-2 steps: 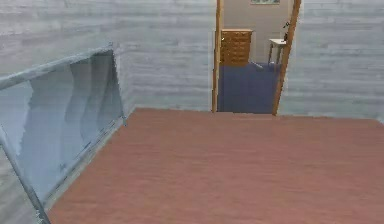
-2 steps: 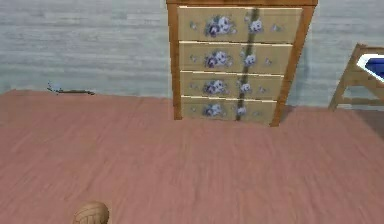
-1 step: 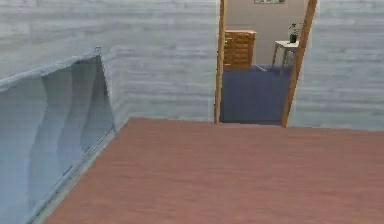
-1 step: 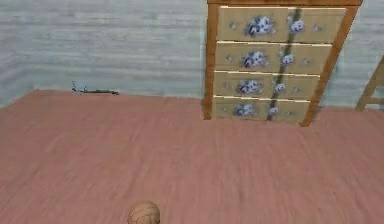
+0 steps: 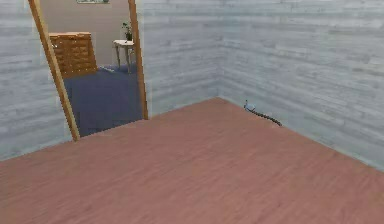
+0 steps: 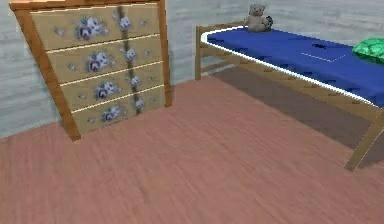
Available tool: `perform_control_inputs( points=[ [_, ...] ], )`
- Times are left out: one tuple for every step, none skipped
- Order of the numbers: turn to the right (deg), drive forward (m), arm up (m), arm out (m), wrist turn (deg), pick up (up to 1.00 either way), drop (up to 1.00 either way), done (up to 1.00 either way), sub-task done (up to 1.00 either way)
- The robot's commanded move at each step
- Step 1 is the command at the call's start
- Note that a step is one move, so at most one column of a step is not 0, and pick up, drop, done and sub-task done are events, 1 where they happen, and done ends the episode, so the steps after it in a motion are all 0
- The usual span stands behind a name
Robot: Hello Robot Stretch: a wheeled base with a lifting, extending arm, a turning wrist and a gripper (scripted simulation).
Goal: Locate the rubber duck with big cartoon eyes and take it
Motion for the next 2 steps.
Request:
perform_control_inputs(
  points=[
    [0.0, 0.75, 0.00, 0.00, 0.0, 0.00, 0.00, 0.00, 0.00],
    [-30.0, 0.00, 0.00, 0.00, 0.0, 0.00, 0.00, 0.00, 0.00]
  ],
)
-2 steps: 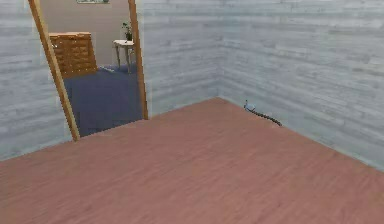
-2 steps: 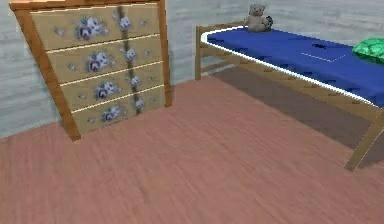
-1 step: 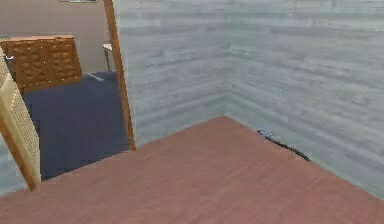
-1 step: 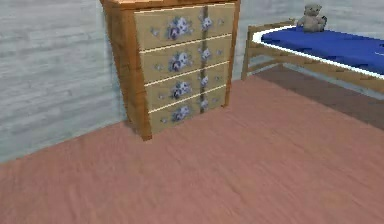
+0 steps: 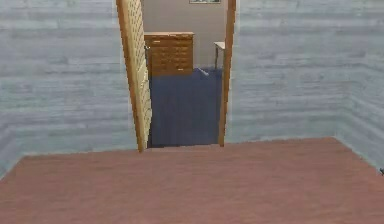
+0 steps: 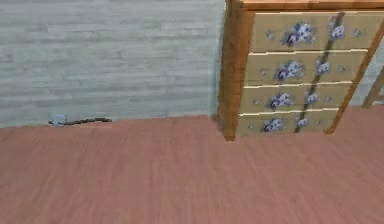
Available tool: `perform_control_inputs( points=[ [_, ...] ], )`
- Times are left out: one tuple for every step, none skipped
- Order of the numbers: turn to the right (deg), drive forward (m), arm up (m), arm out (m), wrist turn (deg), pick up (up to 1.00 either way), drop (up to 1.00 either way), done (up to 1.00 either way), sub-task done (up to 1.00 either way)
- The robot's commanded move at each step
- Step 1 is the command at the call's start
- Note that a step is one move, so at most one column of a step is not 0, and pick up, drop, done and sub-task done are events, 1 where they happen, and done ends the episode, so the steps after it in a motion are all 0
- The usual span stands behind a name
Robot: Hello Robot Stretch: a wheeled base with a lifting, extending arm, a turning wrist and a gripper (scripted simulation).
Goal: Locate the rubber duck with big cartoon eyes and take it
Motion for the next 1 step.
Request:
perform_control_inputs(
  points=[
    [0.0, 1.00, 0.00, 0.00, 0.0, 0.00, 0.00, 0.00, 0.00]
  ],
)
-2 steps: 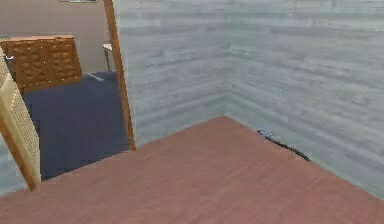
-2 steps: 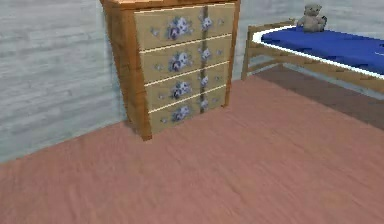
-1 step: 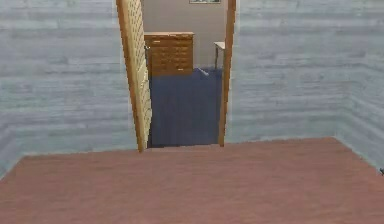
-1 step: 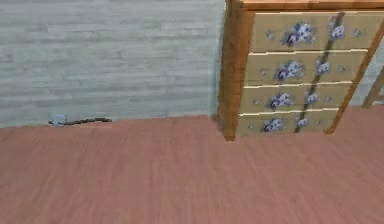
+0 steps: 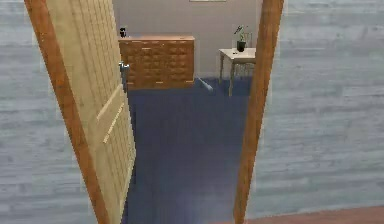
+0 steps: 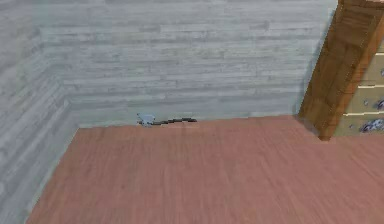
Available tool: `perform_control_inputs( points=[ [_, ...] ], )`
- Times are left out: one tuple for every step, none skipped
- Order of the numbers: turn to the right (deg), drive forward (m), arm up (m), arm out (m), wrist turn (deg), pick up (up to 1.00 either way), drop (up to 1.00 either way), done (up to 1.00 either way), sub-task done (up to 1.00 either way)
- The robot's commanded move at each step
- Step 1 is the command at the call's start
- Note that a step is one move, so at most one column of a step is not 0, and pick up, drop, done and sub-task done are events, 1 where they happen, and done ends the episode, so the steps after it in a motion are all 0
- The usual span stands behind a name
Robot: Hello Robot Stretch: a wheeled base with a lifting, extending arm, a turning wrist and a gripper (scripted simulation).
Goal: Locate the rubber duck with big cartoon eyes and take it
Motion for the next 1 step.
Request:
perform_control_inputs(
  points=[
    [0.0, 0.95, 0.00, 0.00, 0.0, 0.00, 0.00, 0.00, 0.00]
  ],
)
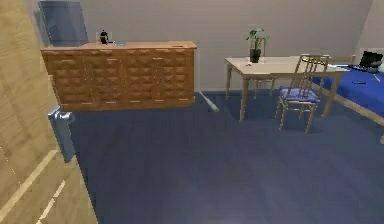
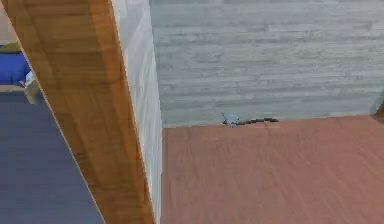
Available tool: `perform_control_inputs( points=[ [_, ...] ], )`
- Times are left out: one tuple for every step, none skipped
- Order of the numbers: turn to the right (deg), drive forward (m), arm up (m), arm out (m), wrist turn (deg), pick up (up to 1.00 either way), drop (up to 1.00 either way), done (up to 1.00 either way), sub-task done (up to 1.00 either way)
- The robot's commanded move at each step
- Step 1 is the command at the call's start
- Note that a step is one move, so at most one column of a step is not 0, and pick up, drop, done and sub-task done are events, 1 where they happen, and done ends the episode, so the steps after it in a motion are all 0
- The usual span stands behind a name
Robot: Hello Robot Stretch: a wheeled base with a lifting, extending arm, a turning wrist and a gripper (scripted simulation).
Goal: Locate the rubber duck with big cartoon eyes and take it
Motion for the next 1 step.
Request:
perform_control_inputs(
  points=[
    [15.0, 0.00, 0.00, 0.00, 0.0, 0.00, 0.00, 0.00, 0.00]
  ],
)
